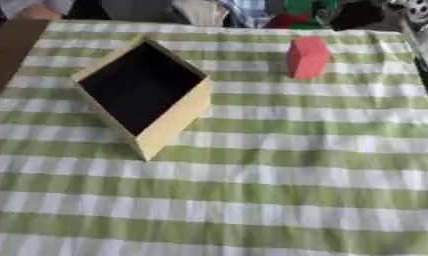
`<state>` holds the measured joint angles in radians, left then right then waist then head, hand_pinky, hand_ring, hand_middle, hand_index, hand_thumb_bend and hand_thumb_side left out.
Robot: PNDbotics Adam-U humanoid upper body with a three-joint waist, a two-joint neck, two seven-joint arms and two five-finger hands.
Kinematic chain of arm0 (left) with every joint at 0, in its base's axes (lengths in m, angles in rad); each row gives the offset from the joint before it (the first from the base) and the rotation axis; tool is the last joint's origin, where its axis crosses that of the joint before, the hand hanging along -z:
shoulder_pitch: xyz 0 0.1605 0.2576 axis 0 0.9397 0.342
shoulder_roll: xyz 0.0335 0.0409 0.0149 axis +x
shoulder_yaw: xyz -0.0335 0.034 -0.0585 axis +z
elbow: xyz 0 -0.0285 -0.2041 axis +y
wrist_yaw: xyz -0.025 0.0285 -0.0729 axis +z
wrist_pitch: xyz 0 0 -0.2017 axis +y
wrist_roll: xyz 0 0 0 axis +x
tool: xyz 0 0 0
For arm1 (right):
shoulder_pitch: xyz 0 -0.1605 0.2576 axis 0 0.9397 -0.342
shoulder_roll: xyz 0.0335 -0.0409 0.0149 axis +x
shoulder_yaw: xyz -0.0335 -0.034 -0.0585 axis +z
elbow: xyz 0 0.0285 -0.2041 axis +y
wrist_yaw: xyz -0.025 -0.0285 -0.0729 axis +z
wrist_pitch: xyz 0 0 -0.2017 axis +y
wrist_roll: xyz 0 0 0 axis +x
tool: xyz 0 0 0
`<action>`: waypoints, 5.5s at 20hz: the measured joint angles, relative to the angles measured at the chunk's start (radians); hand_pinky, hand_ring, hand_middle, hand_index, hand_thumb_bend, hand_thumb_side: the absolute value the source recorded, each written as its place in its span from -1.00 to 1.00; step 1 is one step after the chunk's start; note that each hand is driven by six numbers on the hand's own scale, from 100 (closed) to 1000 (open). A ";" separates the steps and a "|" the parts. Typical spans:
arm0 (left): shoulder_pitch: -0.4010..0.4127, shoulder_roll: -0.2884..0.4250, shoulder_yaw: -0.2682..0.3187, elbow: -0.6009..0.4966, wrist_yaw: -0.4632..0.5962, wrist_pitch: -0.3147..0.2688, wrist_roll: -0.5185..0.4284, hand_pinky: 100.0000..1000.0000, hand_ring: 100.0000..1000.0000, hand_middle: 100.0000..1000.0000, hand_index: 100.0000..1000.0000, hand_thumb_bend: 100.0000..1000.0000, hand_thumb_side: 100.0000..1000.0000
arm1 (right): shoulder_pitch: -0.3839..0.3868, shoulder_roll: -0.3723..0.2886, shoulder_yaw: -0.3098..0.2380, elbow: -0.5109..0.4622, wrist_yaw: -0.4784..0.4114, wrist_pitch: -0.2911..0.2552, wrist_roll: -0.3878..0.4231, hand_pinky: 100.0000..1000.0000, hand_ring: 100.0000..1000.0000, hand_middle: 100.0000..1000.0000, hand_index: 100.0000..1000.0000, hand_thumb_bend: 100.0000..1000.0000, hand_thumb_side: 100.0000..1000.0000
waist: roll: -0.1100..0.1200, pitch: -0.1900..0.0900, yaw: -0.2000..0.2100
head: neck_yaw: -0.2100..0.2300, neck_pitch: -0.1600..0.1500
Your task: Pick up objects on the table and place them in the box.
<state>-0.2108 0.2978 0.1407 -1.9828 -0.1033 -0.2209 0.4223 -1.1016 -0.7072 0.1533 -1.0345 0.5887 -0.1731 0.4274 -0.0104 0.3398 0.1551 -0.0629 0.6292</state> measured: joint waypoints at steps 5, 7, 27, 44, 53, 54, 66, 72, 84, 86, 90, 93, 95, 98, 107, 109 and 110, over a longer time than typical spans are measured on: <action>0.000 0.000 0.000 0.000 0.000 -0.002 -0.003 1.00 -0.04 -0.02 0.55 -0.91 -0.76 | -0.039 0.025 -0.013 0.083 0.089 -0.056 0.074 0.92 0.87 0.81 0.99 -0.78 -0.37 | -0.004 0.007 0.005 | -0.001 -0.010; 0.000 0.000 0.000 0.000 0.000 -0.003 -0.003 1.00 -0.04 -0.02 0.55 -0.91 -0.76 | -0.051 0.033 -0.018 0.108 0.118 -0.073 0.118 0.94 0.90 0.85 1.00 -0.64 -0.41 | -0.004 0.011 0.006 | -0.002 -0.016; -0.006 0.000 0.000 0.000 0.000 -0.004 -0.012 1.00 -0.06 -0.04 0.54 -0.94 -0.80 | -0.106 0.062 -0.030 0.162 0.351 -0.049 0.335 1.00 1.00 0.96 1.00 -0.17 -0.94 | -0.008 0.027 0.004 | -0.008 -0.021; -0.010 0.000 -0.001 0.000 0.000 -0.006 -0.016 1.00 -0.07 -0.04 0.54 -0.99 -0.81 | -0.131 0.086 -0.042 0.202 0.497 -0.027 0.219 1.00 1.00 0.94 1.00 -0.20 -0.98 | -0.012 0.046 0.011 | -0.010 -0.031; -0.023 0.000 -0.001 0.000 0.000 -0.007 -0.018 1.00 -0.07 -0.04 0.54 -1.00 -0.80 | -0.155 0.088 -0.057 0.232 0.576 -0.011 0.210 1.00 1.00 0.92 1.00 -0.30 -1.00 | -0.022 0.081 0.024 | -0.019 -0.051; -0.025 0.000 -0.001 0.000 0.000 -0.006 -0.019 1.00 -0.07 -0.04 0.54 -1.00 -0.80 | -0.157 0.089 -0.059 0.234 0.579 -0.012 0.209 1.00 1.00 0.92 1.00 -0.31 -1.00 | -0.022 0.082 0.024 | -0.019 -0.052; -0.027 -0.008 -0.001 0.000 -0.003 -0.005 -0.024 1.00 -0.08 -0.05 0.53 -1.00 -0.79 | -0.177 0.109 -0.067 0.261 0.627 -0.017 0.228 0.97 1.00 0.86 1.00 -0.41 -1.00 | -0.028 0.097 0.030 | -0.026 -0.062; -0.027 -0.008 -0.001 0.000 -0.004 -0.003 -0.026 1.00 -0.08 -0.06 0.53 -1.00 -0.79 | -0.191 0.113 -0.065 0.263 0.632 -0.042 0.273 0.82 0.82 0.64 0.93 -0.35 -1.00 | -0.031 0.097 0.028 | -0.026 -0.062; -0.028 -0.017 -0.001 0.000 -0.004 0.000 -0.029 1.00 -0.08 -0.06 0.52 -1.00 -0.78 | -0.200 0.126 -0.066 0.270 0.661 -0.022 0.246 0.50 0.41 0.15 0.37 -0.34 -1.00 | -0.034 0.099 0.029 | -0.026 -0.069; -0.028 -0.017 -0.001 0.000 -0.004 0.002 -0.030 1.00 -0.08 -0.06 0.52 -1.00 -0.78 | -0.200 0.131 -0.066 0.270 0.661 -0.020 0.229 0.42 0.30 0.04 0.25 -0.32 -1.00 | -0.035 0.099 0.029 | -0.026 -0.069; -0.028 -0.018 -0.001 0.000 -0.004 0.004 -0.031 1.00 -0.09 -0.07 0.52 -1.00 -0.79 | -0.200 0.132 -0.060 0.270 0.668 -0.019 0.191 0.25 0.07 -0.15 0.02 -0.38 -1.00 | -0.035 0.099 0.031 | -0.027 -0.069; -0.028 -0.018 -0.001 0.000 -0.004 0.006 -0.031 1.00 -0.09 -0.07 0.52 -1.00 -0.79 | -0.200 0.141 -0.057 0.270 0.669 -0.021 0.164 0.24 0.05 -0.15 0.01 -0.58 -1.00 | -0.035 0.099 0.031 | -0.027 -0.069; -0.028 -0.019 -0.001 0.000 -0.004 0.006 -0.031 1.00 -0.08 -0.07 0.51 -1.00 -0.78 | -0.201 0.144 -0.054 0.270 0.668 -0.023 0.158 0.23 0.05 -0.15 0.02 -0.77 -1.00 | -0.035 0.098 0.030 | -0.027 -0.069; -0.028 -0.022 -0.001 0.000 -0.004 0.007 -0.031 1.00 -0.08 -0.07 0.51 -1.00 -0.78 | -0.206 0.149 -0.054 0.275 0.659 -0.021 0.162 0.22 0.04 -0.15 0.01 -0.82 -1.00 | -0.036 0.095 0.026 | -0.026 -0.068; -0.023 -0.025 -0.001 0.000 -0.004 0.013 -0.031 1.00 -0.08 -0.06 0.51 -1.00 -0.78 | -0.220 0.150 -0.054 0.262 0.617 -0.005 0.211 0.23 0.05 -0.14 -0.01 -0.95 -1.00 | -0.038 0.047 0.011 | -0.021 -0.043; -0.023 -0.025 -0.001 0.000 -0.004 0.015 -0.030 1.00 -0.08 -0.06 0.51 -1.00 -0.78 | -0.224 0.150 -0.053 0.252 0.610 -0.001 0.217 0.23 0.05 -0.14 -0.01 -0.95 -1.00 | -0.038 0.045 0.010 | -0.019 -0.041; -0.022 -0.025 -0.001 0.000 -0.004 0.015 -0.029 1.00 -0.07 -0.06 0.51 -1.00 -0.80 | -0.224 0.151 -0.053 0.249 0.607 0.001 0.220 0.25 0.05 -0.12 0.02 -1.00 -1.00 | -0.038 0.045 0.010 | -0.018 -0.040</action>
<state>-0.2330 0.2725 0.1400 -1.9828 -0.1072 -0.2061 0.3929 -1.3252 -0.5563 0.1005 -0.7857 1.1957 -0.1723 0.6475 -0.0480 0.3844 0.1655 -0.0813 0.5890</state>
